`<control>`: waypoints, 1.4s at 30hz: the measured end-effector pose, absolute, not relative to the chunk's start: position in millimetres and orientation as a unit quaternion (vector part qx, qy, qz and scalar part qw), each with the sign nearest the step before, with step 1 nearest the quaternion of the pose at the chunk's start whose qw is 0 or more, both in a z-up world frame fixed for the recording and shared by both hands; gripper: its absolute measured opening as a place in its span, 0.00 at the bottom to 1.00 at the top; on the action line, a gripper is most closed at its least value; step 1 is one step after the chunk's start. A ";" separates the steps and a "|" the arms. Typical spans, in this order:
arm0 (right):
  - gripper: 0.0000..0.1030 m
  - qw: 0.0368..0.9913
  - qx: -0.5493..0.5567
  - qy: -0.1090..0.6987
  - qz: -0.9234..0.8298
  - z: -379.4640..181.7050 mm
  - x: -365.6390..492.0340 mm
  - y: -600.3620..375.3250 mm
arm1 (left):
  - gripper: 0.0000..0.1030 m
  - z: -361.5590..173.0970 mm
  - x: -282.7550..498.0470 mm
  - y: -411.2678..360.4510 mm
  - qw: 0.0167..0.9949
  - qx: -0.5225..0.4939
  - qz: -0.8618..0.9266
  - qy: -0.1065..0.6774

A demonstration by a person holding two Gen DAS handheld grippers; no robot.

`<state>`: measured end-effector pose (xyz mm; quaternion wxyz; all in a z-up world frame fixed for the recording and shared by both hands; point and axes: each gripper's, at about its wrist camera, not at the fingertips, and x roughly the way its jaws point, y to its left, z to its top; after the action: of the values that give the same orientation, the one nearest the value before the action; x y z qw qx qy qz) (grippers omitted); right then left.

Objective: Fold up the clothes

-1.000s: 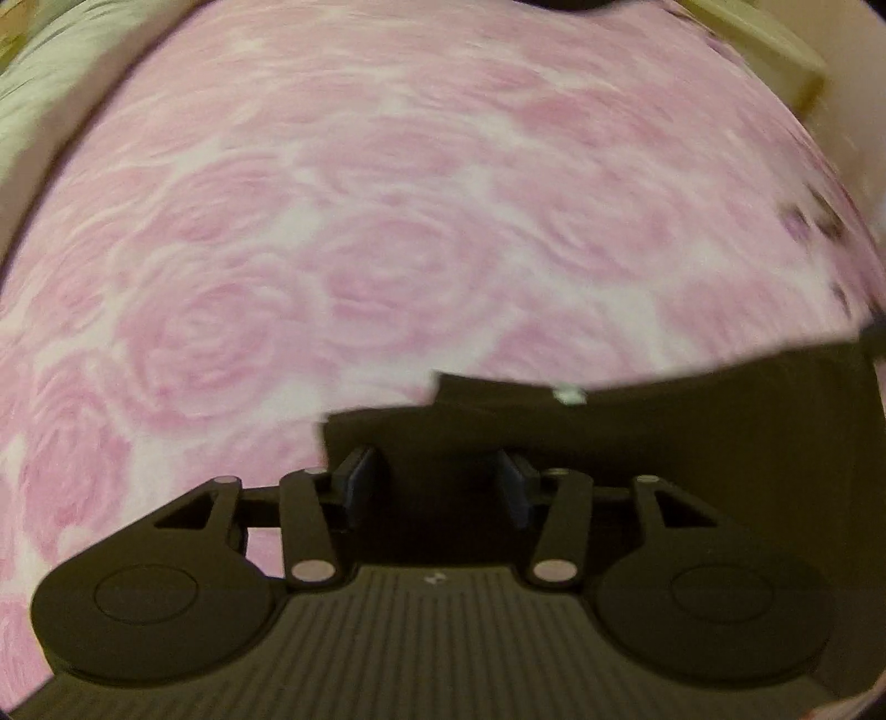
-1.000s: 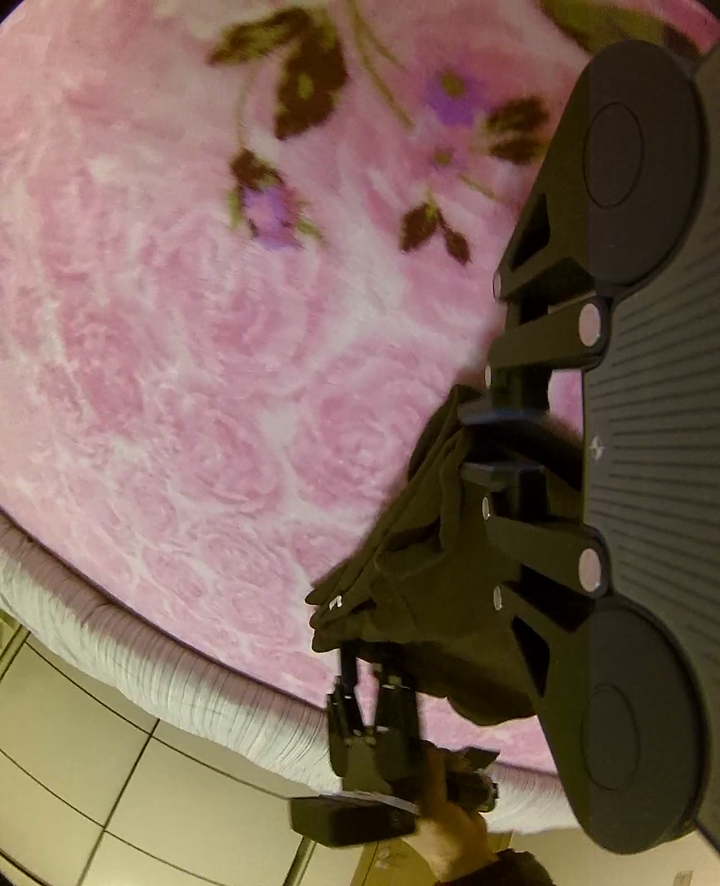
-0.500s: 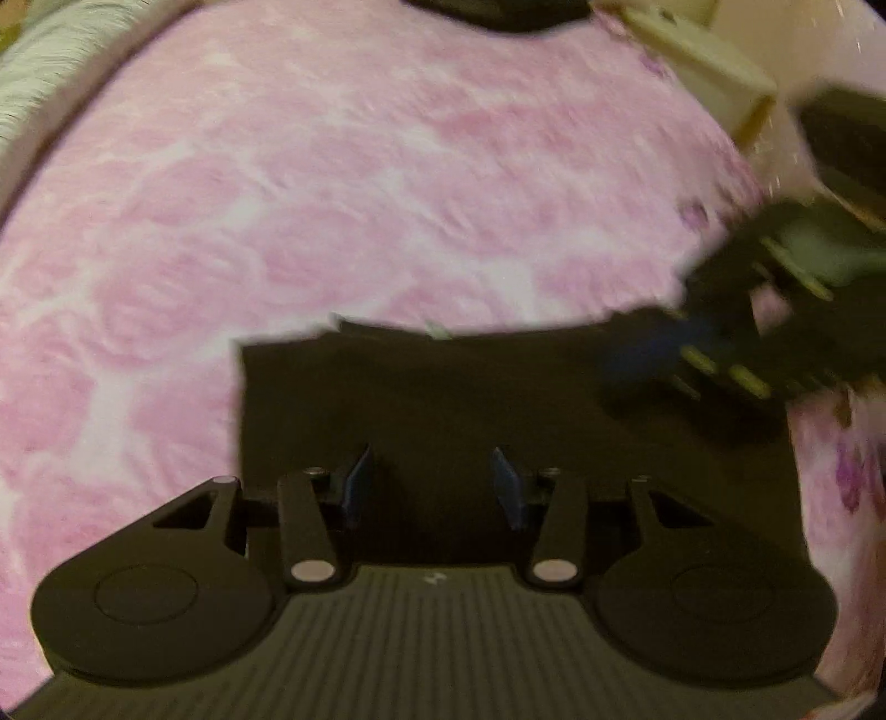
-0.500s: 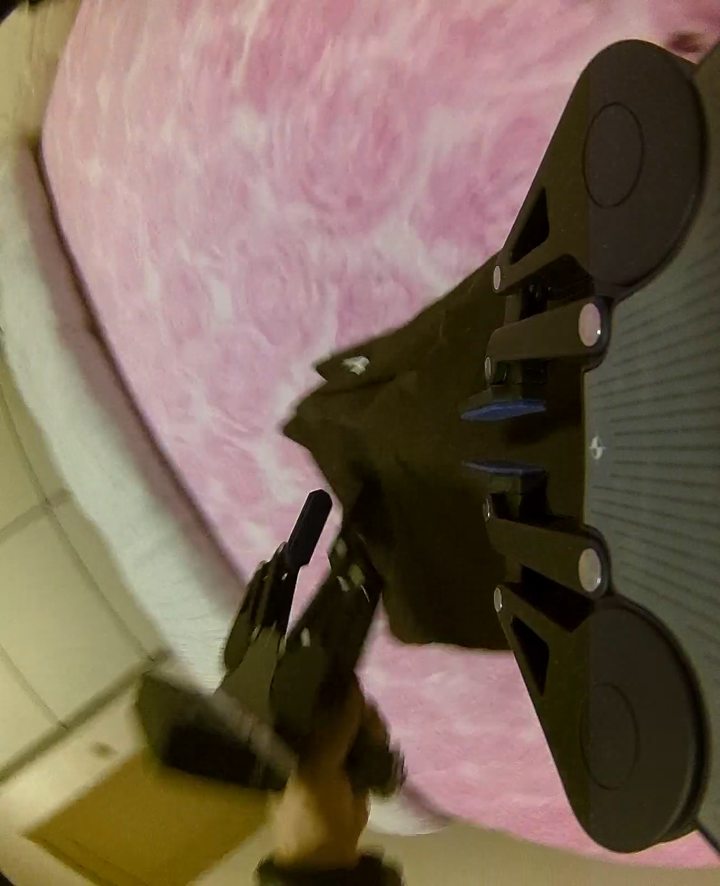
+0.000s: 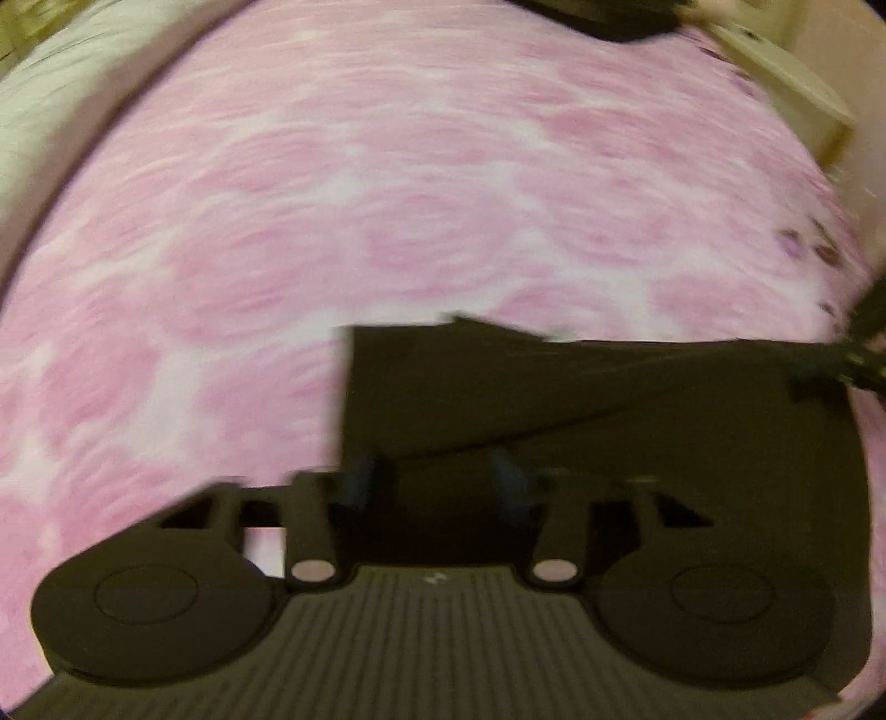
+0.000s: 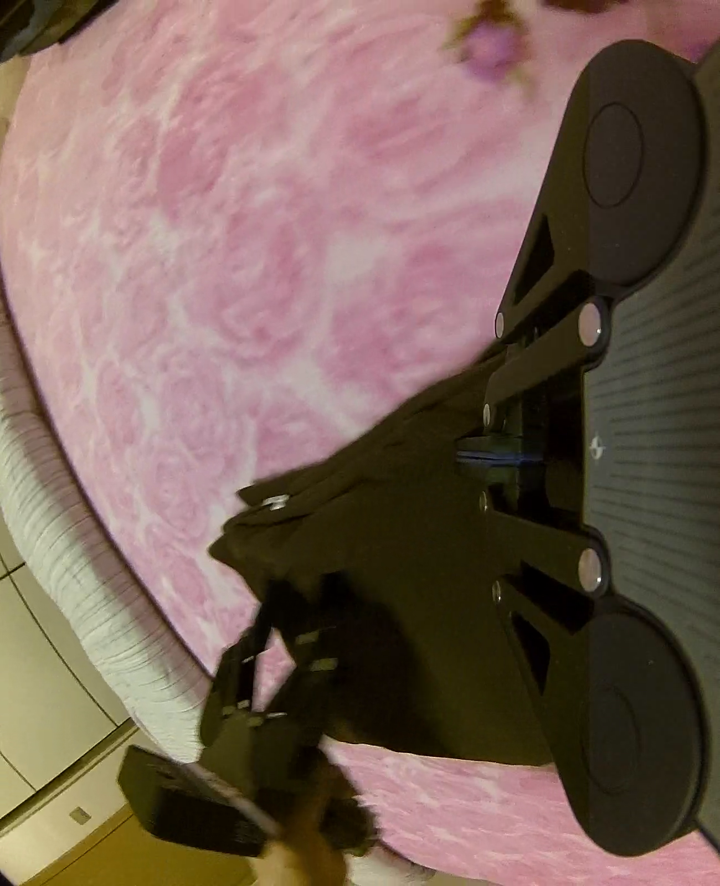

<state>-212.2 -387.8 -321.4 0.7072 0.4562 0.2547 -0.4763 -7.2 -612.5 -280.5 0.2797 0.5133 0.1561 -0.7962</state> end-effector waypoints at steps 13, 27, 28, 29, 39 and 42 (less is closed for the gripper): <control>0.34 0.755 0.400 0.285 -0.435 -265.9 -136.0 -332.7 | 0.48 -248.3 77.3 -507.2 0.224 0.585 -0.775 -0.086; 0.65 0.765 0.066 0.482 -0.422 -324.8 20.9 -258.2 | 0.60 -354.8 73.8 -434.1 0.148 0.557 -0.710 -0.404; 0.63 0.753 0.046 0.494 -0.432 -330.7 23.3 -258.6 | 0.53 -356.3 71.3 -437.1 0.152 0.560 -0.711 -0.397; 0.59 0.744 0.030 0.501 -0.441 -335.0 23.9 -258.7 | 0.47 -357.9 68.9 -440.0 0.156 0.562 -0.712 -0.391; 0.08 0.756 0.000 0.518 -0.399 -281.6 -42.3 -257.2 | 0.11 -309.2 68.2 -387.5 0.147 0.589 -0.726 -0.322; 0.08 0.748 -0.008 0.534 -0.394 -256.9 -70.0 -240.8 | 0.11 -297.2 64.5 -347.0 0.151 0.591 -0.736 -0.295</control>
<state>-70.0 -240.8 -256.9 0.7481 -0.0081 0.5340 -0.3939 64.5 -347.0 -297.2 0.1510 0.5909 -0.2948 -0.7356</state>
